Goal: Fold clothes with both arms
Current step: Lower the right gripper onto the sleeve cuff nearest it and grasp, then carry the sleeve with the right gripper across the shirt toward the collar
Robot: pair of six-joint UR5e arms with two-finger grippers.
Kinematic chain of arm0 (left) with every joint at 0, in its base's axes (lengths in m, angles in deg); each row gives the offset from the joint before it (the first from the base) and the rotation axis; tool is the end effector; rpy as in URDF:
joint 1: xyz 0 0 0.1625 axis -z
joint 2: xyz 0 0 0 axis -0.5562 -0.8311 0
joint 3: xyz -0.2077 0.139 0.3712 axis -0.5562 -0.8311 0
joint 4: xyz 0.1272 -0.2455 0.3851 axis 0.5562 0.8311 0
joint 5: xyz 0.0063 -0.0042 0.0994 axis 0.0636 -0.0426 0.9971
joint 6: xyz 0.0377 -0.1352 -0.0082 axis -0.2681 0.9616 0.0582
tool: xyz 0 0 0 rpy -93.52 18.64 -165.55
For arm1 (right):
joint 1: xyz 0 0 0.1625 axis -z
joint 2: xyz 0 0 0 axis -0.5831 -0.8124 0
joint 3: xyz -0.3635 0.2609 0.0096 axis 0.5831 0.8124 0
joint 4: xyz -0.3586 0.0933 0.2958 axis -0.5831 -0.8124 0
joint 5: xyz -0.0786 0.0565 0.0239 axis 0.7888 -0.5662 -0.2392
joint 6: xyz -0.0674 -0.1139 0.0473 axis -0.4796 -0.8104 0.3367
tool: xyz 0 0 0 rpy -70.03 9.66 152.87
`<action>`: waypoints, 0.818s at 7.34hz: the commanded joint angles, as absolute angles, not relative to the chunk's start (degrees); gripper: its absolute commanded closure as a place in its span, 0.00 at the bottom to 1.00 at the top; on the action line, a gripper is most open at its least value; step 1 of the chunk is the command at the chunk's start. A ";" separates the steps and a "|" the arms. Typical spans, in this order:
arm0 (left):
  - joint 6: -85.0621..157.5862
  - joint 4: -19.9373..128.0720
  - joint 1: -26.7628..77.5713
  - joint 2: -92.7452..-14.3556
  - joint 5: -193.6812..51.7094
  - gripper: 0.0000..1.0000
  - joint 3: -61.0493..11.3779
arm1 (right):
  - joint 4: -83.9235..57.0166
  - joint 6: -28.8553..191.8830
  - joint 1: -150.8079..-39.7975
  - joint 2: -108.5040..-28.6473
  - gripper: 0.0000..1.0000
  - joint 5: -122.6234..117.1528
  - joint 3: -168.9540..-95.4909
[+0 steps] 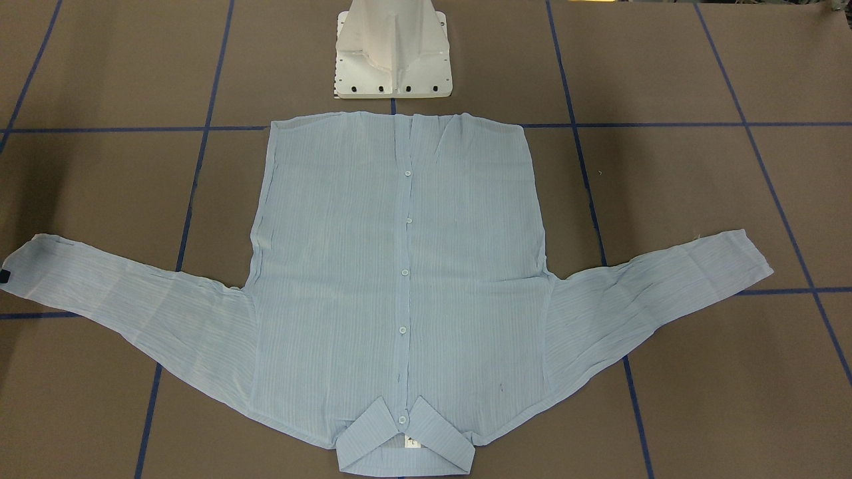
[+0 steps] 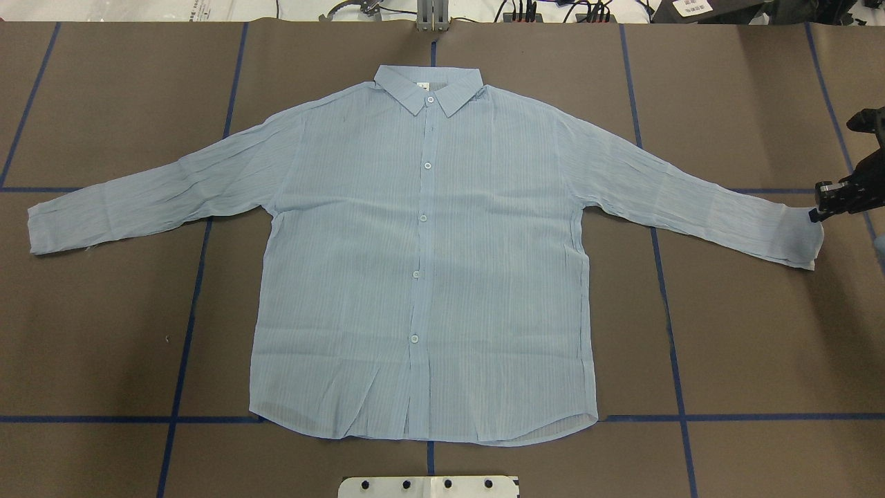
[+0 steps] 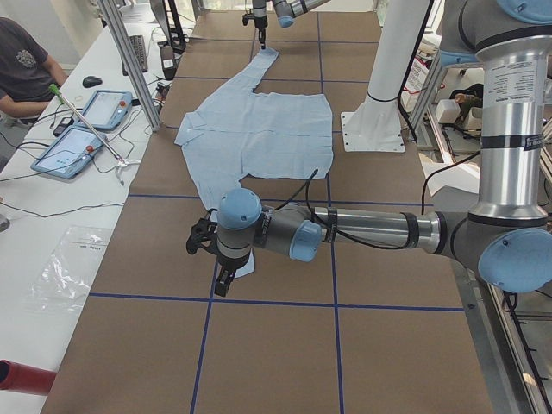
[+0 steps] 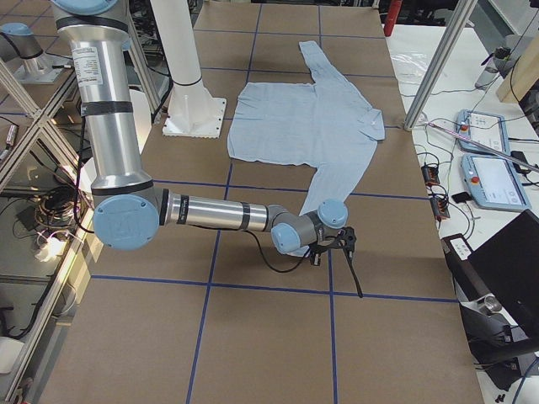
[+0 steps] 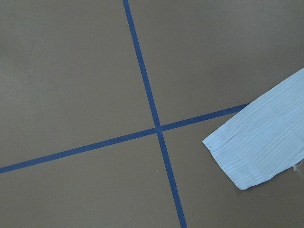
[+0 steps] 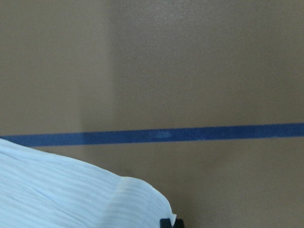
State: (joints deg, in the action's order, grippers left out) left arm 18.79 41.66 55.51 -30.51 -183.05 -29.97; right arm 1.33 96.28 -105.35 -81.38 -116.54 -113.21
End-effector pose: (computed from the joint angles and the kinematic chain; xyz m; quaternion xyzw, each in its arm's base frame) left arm -0.0296 -0.5526 0.6574 0.1400 0.3651 0.0809 0.9168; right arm -0.1911 -0.6045 0.7331 -0.0318 -0.4197 0.0199 0.9069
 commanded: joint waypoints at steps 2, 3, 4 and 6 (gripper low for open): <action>18.72 41.85 55.51 -30.70 -183.05 0.00 -30.11 | 1.24 106.26 -105.72 -80.95 1.00 -119.72 -121.20; 18.72 41.94 55.51 -30.79 -183.13 0.00 -30.37 | 1.33 112.59 -103.37 -80.16 1.00 -119.72 -124.27; 18.72 42.03 55.51 -30.97 -183.22 0.00 -30.63 | 1.42 121.79 -99.52 -75.80 1.00 -119.55 -125.26; 18.81 41.85 55.51 -31.76 -183.48 0.00 -30.37 | 0.72 135.44 -90.73 -64.13 1.00 -115.53 -123.09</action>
